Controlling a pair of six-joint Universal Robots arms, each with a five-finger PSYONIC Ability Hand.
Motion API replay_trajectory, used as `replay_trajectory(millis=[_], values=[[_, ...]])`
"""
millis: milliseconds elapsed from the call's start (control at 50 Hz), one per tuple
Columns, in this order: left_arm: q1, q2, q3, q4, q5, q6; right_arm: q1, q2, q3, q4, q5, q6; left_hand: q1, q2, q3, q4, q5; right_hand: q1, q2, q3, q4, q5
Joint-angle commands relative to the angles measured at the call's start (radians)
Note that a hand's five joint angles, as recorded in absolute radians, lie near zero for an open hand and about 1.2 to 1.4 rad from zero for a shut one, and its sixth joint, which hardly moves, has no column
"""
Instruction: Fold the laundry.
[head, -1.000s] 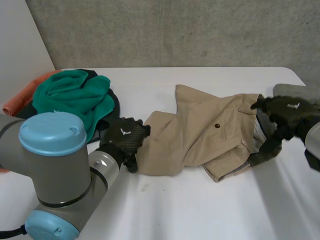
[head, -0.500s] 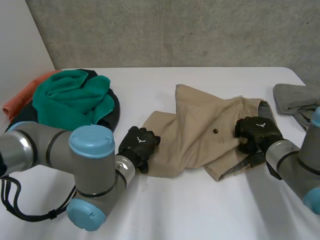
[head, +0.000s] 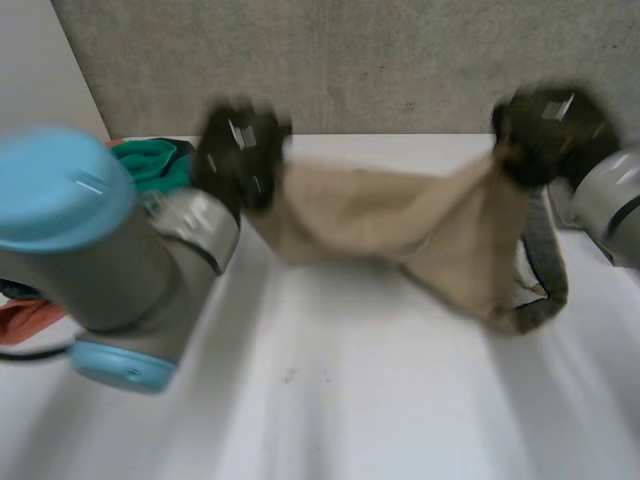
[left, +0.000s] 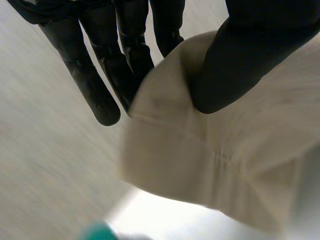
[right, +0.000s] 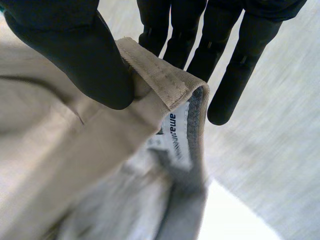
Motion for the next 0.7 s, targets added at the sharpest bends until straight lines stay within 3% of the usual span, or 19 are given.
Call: replay_trajectory(millis=[20,220,360,500,620,680,700], values=[[-0.001,0.265,0.111,0.017,-0.006,-0.003,-0.006,-0.227,-0.223,0.14,0.002,-0.039,0.258,0.202,0.213,0.203,0.23,0.292,0.219,0.211,0.198,0.238],[0.006,0.306,0.314,0.014,0.002,-0.002,-0.008,-0.283,-0.379,0.254,0.008,-0.036,0.258,0.202,0.213,0.203,0.23,0.292,0.219,0.211,0.198,0.238],[0.029,0.138,0.412,0.008,0.032,0.0,-0.01,-0.231,-0.386,0.253,0.005,0.022,0.258,0.202,0.213,0.203,0.23,0.292,0.219,0.211,0.198,0.238],[0.112,-0.098,0.464,0.016,0.12,0.0,-0.002,0.068,-0.419,0.189,0.024,0.094,0.258,0.202,0.213,0.203,0.23,0.292,0.219,0.211,0.198,0.238],[0.155,-0.407,0.659,0.036,0.144,0.005,0.069,0.324,-0.497,0.029,0.206,0.067,0.258,0.202,0.213,0.203,0.23,0.292,0.219,0.211,0.198,0.238],[0.183,-0.532,0.791,0.049,0.141,0.003,0.096,0.463,-0.547,-0.138,0.288,0.036,0.258,0.202,0.213,0.203,0.23,0.292,0.219,0.211,0.198,0.238],[0.186,-0.557,0.823,0.056,0.141,0.003,0.099,0.49,-0.551,-0.187,0.291,0.03,0.258,0.202,0.213,0.203,0.23,0.145,0.072,0.064,0.051,0.091]])
